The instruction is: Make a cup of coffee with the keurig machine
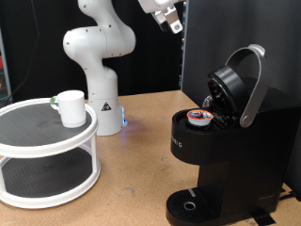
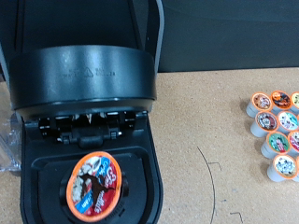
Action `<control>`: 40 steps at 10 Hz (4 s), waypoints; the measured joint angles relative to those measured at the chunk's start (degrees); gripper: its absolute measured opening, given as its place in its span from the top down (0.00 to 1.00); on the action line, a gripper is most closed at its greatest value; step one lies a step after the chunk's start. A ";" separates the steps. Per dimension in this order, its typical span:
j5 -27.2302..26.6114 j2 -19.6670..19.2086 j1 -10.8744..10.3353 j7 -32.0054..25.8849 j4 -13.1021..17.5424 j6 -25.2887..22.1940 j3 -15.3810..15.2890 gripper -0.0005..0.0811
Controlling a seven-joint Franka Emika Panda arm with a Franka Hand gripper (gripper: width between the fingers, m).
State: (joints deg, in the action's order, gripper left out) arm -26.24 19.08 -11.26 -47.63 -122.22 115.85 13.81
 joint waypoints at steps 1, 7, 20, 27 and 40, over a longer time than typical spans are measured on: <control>-0.92 -0.08 -0.18 0.14 -0.10 0.66 -0.41 0.01; -2.95 -2.47 -2.30 1.12 0.41 2.45 -5.94 0.01; -0.23 -4.51 -2.81 12.42 -0.23 12.64 -18.26 0.53; 2.69 -6.58 -2.78 16.79 0.02 16.21 -21.41 0.99; 2.99 -6.14 -2.14 12.51 -0.89 14.29 -20.42 0.99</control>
State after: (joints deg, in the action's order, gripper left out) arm -23.25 12.93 -13.40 -35.12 -123.12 130.14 -6.60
